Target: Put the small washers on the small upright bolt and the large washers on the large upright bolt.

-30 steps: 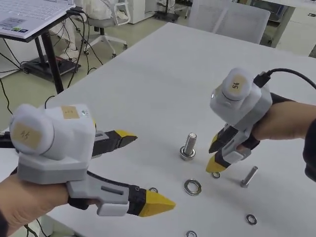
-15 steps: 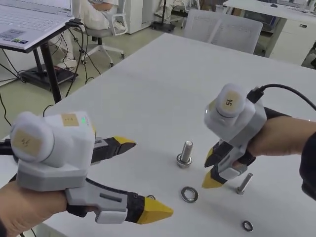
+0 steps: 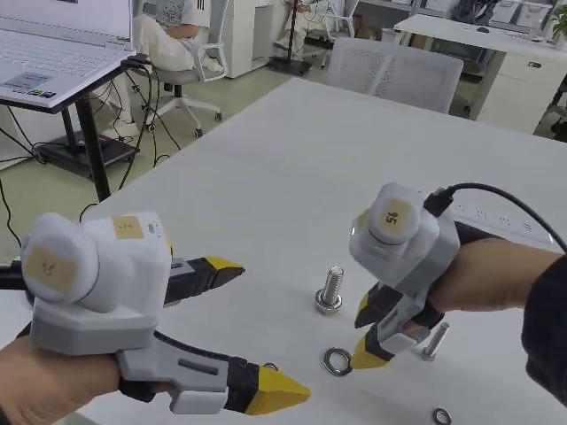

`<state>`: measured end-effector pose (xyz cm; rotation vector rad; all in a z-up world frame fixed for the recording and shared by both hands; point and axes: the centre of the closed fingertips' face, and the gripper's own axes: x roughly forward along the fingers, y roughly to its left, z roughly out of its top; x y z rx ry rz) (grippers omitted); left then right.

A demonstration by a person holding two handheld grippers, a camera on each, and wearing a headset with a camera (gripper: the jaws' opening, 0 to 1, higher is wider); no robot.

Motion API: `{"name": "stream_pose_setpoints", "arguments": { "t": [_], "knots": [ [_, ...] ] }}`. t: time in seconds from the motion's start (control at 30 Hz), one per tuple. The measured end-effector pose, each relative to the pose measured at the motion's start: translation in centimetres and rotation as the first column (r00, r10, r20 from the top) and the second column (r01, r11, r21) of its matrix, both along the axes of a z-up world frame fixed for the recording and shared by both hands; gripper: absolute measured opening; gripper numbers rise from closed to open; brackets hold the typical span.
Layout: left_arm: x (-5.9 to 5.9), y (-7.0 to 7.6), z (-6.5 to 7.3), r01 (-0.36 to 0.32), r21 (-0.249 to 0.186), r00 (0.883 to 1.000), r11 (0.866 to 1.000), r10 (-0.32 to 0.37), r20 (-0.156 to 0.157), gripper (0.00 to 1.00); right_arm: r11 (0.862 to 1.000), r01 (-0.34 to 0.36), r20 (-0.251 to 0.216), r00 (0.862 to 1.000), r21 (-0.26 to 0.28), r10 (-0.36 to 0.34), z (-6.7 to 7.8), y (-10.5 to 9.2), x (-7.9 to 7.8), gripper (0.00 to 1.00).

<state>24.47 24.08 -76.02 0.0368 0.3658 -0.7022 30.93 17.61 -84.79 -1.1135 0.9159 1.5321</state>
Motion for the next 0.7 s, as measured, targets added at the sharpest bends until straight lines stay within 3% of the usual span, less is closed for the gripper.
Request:
{"name": "stream_pose_setpoints", "arguments": {
  "t": [0.7],
  "knots": [
    [-0.3,-0.2,-0.2,-0.010,-0.005,1.000,1.000,0.010,-0.002,0.90,1.000,-0.020,0.018,1.000,-0.021,0.021,-2.2,0.7,-0.9,0.33]
  ]
}}
